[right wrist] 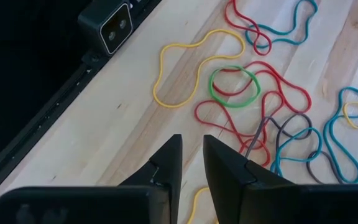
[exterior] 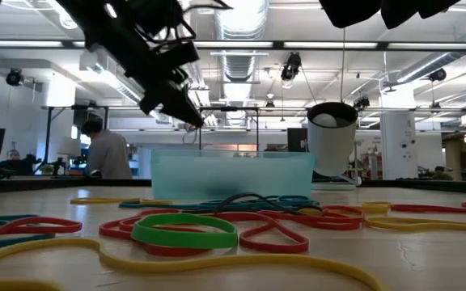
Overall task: Pick and place rubber bands into bin
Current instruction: Put the red rubber band into the green bin, then put the blue rubber band into the green bin
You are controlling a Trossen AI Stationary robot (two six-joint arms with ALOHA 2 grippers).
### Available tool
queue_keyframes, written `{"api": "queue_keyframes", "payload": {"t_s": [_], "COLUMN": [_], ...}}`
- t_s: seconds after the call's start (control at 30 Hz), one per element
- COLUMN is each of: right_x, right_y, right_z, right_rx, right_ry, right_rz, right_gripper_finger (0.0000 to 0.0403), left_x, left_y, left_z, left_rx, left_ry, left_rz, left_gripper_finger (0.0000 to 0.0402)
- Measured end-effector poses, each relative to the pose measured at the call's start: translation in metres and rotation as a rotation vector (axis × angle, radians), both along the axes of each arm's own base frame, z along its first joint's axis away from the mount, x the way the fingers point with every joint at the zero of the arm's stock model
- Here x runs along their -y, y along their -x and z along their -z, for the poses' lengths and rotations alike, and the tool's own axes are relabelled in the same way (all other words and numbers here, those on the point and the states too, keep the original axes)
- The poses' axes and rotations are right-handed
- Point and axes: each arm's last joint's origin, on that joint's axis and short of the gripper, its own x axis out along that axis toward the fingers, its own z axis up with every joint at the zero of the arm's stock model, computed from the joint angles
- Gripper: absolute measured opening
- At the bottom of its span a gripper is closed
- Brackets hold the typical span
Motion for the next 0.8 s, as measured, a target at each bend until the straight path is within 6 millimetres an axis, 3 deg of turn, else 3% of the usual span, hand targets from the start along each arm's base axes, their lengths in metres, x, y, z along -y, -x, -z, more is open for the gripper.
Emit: {"api": "queue_keyframes", "payload": {"t_s": [0.3,0.57,0.8], "right_x": [0.0,0.0,0.003], "right_y": [0.0,0.0,0.004], "right_z": [0.0,0.001,0.008], "right_rx": [-0.001,-0.003,-0.063], "right_ry": [0.001,0.001,-0.023], "right_rz": [0.0,0.002,0.092], "right_gripper_finger": [0.0059,0.0058,0.0056], "left_x": [-0.01,-0.011,-0.002], "left_y": [-0.02,-0.029,-0.016], "left_z": [0.023,0.015,0.007], "left_rx": [-0.051,-0.025,-0.061], "left_ry": [0.057,0.065,0.124], "left_rz": [-0.001,0.009,-0.014], "left_gripper_finger": [0.0021,0.0087,0.0098]}}
